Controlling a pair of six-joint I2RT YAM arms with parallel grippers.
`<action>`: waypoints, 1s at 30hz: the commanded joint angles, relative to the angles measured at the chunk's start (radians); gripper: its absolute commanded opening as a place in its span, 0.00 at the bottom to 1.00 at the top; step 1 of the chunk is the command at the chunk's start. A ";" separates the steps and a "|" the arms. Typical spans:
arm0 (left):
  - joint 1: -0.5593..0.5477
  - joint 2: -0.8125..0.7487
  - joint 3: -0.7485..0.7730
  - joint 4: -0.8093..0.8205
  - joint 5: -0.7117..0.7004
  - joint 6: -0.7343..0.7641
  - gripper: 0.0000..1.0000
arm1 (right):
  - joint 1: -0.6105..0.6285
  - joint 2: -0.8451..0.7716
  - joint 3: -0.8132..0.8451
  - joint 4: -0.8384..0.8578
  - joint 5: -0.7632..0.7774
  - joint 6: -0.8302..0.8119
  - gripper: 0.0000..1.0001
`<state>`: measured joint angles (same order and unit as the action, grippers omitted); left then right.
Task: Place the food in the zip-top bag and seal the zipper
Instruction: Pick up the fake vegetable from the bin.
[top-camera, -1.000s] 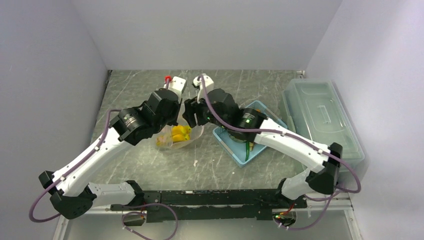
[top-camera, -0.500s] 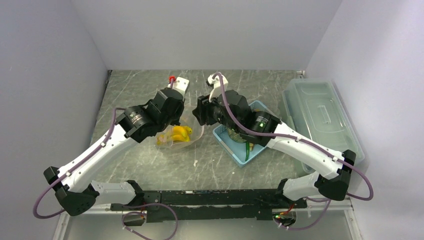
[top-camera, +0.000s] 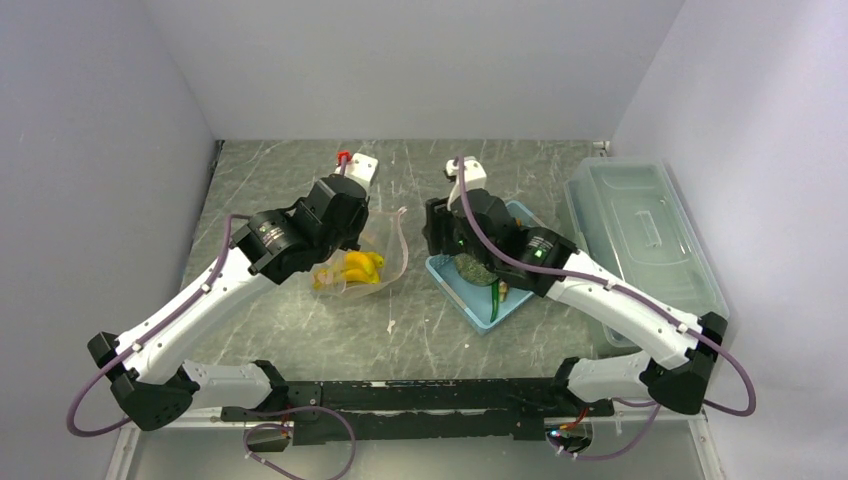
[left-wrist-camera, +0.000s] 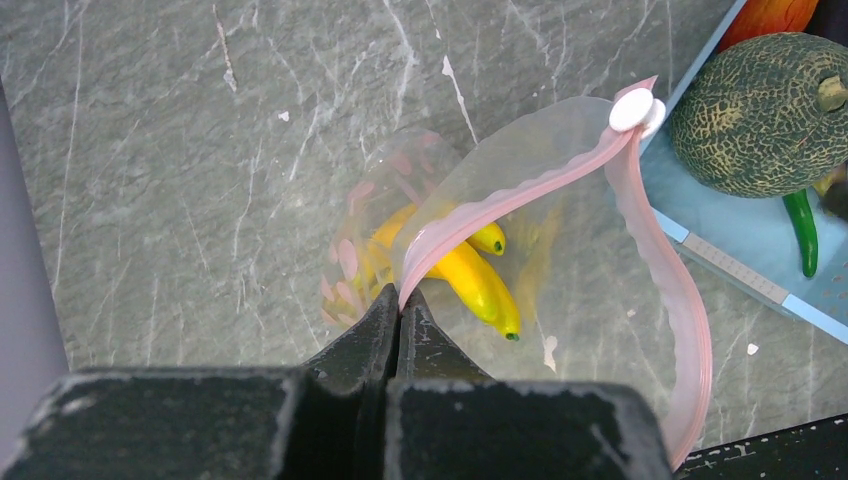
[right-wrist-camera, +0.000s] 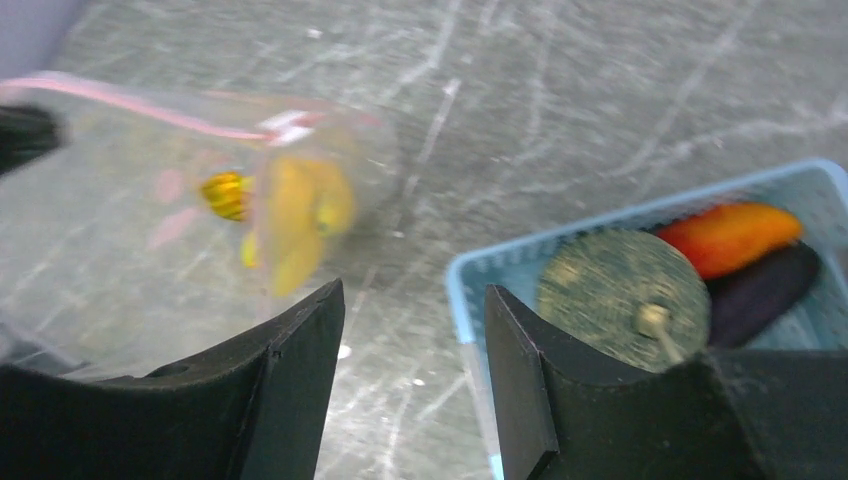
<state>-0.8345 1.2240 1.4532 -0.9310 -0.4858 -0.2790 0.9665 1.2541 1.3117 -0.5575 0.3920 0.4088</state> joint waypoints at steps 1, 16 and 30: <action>0.001 0.001 0.034 0.000 -0.015 -0.014 0.00 | -0.103 -0.064 -0.052 -0.078 0.016 0.022 0.57; 0.000 0.012 0.034 0.006 -0.014 -0.006 0.00 | -0.338 -0.036 -0.122 -0.151 -0.101 -0.095 0.58; 0.000 0.012 0.033 0.001 -0.022 -0.006 0.00 | -0.427 0.042 -0.190 -0.127 -0.219 -0.141 0.52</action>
<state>-0.8345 1.2373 1.4536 -0.9329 -0.4866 -0.2787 0.5518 1.2861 1.1339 -0.7097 0.2161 0.2897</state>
